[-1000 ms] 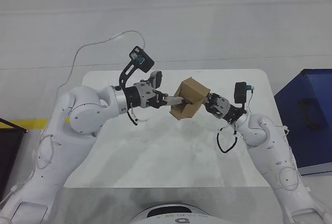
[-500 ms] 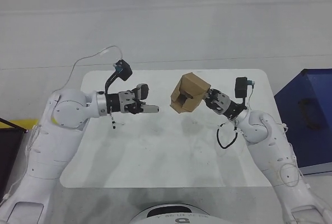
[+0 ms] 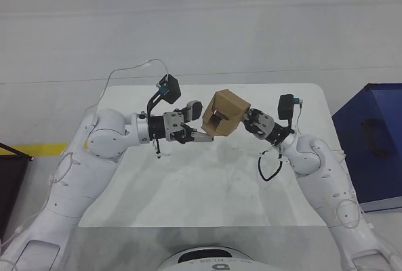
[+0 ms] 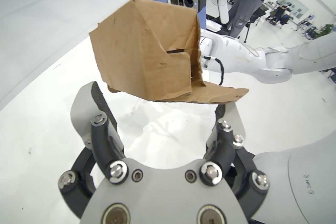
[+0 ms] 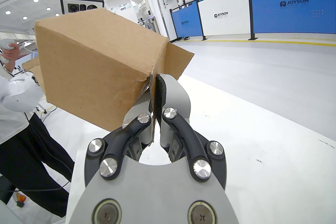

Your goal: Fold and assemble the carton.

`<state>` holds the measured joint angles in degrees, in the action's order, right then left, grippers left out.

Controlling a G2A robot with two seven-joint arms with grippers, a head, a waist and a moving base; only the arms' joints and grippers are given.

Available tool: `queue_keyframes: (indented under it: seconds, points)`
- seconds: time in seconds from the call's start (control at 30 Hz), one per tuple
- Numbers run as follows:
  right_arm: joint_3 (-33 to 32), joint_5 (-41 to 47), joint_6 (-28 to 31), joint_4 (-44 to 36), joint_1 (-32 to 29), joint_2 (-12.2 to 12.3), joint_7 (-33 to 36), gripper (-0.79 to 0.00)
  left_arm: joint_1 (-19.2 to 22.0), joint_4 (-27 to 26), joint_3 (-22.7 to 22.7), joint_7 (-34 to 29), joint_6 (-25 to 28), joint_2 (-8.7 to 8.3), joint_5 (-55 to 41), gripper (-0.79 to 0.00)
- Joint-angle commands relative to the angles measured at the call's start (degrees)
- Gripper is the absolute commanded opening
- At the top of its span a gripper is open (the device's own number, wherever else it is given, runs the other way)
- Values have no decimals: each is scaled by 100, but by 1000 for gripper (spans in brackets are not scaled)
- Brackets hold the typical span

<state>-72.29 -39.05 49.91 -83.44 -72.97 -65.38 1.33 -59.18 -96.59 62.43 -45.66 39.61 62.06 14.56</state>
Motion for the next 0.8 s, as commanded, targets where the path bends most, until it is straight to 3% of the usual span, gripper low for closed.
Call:
queue_keyframes:
  seconds: [0.0,0.17,0.2,0.27,0.33,0.57,0.63,0.7,0.73,0.77]
  points:
    - [-7,-6,0,-2,-19,0,-25,-785,80,94,-56,-64,97,3,-143,-43]
    - [-17,-39,-10,-6,-50,-2,-67,-785,201,248,-100,-176,203,-5,-448,-108]
    - [-17,-43,-11,-8,-53,-2,-70,-785,214,271,-101,-188,184,-7,-510,-163]
    - [-17,-63,-21,-14,-58,-2,-70,-785,243,296,-108,-220,164,-12,-596,-400]
    - [-14,-76,-28,-21,-64,-3,-70,-785,283,339,-126,-260,123,-13,-708,-474]
    - [4,-191,-131,-37,-61,-11,-82,-785,536,551,-355,-509,-80,19,-1147,-551]
    - [2,-238,-171,-42,-64,-14,-107,-785,612,609,-404,-572,-161,27,-1189,-523]
    - [-2,-258,-194,-34,-64,-16,-130,-785,667,637,-432,-619,-199,30,-1186,-419]
    - [-8,-259,-198,-27,-61,-16,-144,-785,687,643,-436,-632,-198,29,-1166,-332]
    - [-17,-254,-205,-15,-60,-16,-158,-785,706,641,-427,-655,-179,23,-1093,-197]
